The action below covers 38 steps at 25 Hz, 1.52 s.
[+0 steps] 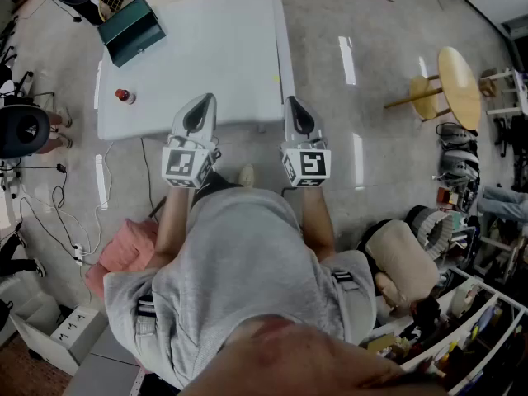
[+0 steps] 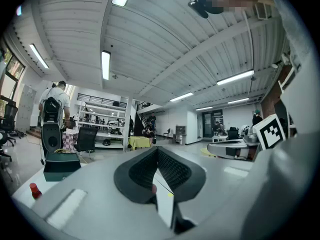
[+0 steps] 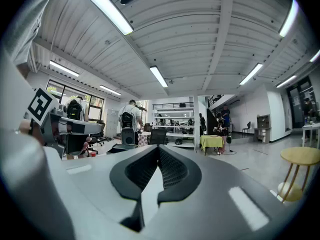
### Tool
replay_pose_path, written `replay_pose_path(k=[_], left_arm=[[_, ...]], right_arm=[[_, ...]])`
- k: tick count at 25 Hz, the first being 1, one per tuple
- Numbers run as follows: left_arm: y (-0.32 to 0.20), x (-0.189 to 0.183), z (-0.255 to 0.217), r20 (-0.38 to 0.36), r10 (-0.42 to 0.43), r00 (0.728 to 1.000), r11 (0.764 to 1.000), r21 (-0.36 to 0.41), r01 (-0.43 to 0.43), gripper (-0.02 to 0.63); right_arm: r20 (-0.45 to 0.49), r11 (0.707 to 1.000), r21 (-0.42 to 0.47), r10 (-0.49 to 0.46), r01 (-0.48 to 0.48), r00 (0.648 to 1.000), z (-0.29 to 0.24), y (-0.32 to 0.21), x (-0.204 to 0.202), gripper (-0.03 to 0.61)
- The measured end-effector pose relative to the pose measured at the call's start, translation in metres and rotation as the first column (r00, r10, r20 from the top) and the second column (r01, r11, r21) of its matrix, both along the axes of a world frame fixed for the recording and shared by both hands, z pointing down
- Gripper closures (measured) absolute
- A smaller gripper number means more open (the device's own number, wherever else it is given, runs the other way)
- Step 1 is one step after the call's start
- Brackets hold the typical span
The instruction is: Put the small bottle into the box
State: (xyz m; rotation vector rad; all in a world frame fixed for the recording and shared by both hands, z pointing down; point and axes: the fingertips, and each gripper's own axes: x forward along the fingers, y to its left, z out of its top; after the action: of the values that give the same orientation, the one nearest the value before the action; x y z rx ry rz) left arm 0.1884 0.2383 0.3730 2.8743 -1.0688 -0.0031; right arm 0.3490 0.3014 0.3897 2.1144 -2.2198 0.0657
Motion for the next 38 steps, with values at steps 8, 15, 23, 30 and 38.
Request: replay_pose_path(k=[8,15,23,30,38], left_arm=[[0.003,0.001,0.001,0.007,-0.01,1.0,1.0,0.001,0.01,0.603],[0.003,-0.007,-0.001,0.002,-0.049,0.999,0.999,0.006,0.049,0.603],[0.008,-0.041,-0.005,0.006,-0.148,0.989,0.989,0.017,0.148,0.603],[0.009,-0.097,-0.01,0.003,-0.277,0.961,0.961,0.009,0.277,0.603],[-0.014,-0.176,0.0,0.008,-0.382,0.924,0.924,-0.012,0.382,0.603]], right_arm=[[0.022,1.0,0.018,-0.013,0.013,1.0,-0.003,0.002,0.0,0.575],[0.013,0.997,0.027,-0.075,0.075,0.997,-0.001,-0.005,-0.015,0.575],[0.018,0.98,0.036,-0.196,0.195,0.981,-0.004,-0.018,-0.051,0.575],[0.031,0.946,0.027,-0.324,0.324,0.945,-0.006,-0.032,-0.106,0.575],[0.038,0.91,0.009,-0.415,0.414,0.909,0.004,-0.067,-0.178,0.575]])
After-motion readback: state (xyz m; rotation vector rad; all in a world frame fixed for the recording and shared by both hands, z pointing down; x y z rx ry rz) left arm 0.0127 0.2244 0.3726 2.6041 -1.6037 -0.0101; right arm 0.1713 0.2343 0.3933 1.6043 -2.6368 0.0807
